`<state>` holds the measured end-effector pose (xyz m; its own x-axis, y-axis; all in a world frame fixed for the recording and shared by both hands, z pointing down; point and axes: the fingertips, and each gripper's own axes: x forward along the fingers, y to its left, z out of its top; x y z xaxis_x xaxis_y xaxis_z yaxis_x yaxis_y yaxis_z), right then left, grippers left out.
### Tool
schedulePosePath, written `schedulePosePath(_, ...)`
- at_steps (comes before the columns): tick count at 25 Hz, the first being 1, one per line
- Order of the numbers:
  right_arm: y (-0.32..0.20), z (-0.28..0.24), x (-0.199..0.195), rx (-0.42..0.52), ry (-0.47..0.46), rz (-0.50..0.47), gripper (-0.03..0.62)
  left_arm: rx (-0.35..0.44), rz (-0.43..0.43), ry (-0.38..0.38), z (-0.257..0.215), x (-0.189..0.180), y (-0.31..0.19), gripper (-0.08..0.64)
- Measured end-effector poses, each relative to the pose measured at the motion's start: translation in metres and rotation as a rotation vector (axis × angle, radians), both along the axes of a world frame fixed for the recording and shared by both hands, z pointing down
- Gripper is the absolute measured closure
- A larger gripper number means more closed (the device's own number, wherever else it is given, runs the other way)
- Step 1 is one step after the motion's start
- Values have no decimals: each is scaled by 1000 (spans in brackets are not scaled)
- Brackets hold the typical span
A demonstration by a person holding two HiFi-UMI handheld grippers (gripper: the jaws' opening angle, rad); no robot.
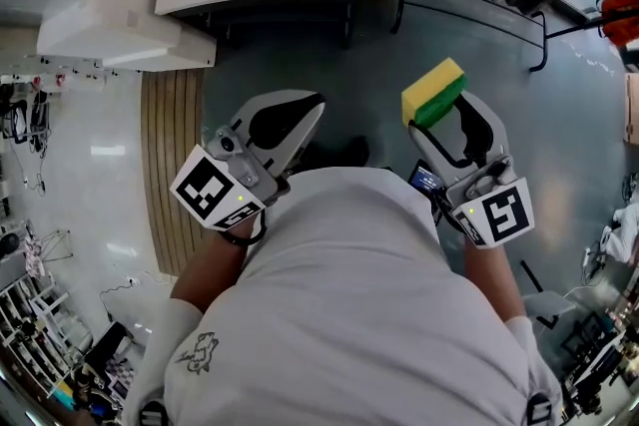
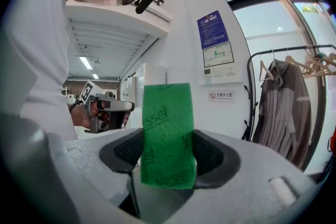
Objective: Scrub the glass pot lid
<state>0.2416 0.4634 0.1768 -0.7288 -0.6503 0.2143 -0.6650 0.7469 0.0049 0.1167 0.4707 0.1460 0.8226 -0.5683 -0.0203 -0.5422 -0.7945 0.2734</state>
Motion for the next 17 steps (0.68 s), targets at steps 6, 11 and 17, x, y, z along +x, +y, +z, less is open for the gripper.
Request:
schedulePosePath(6,7,-7,-15,11,-5,-31,304,3,-47,11,-6,-16,8,561)
schedulePosePath(11,4,-8,-9,14,-13,-36,304,4,-68,8,-6,-15,9,561)
schedulePosePath(17,9,-7,4,8,-21,-39,304,15,-92,9,-8,-9,17,561)
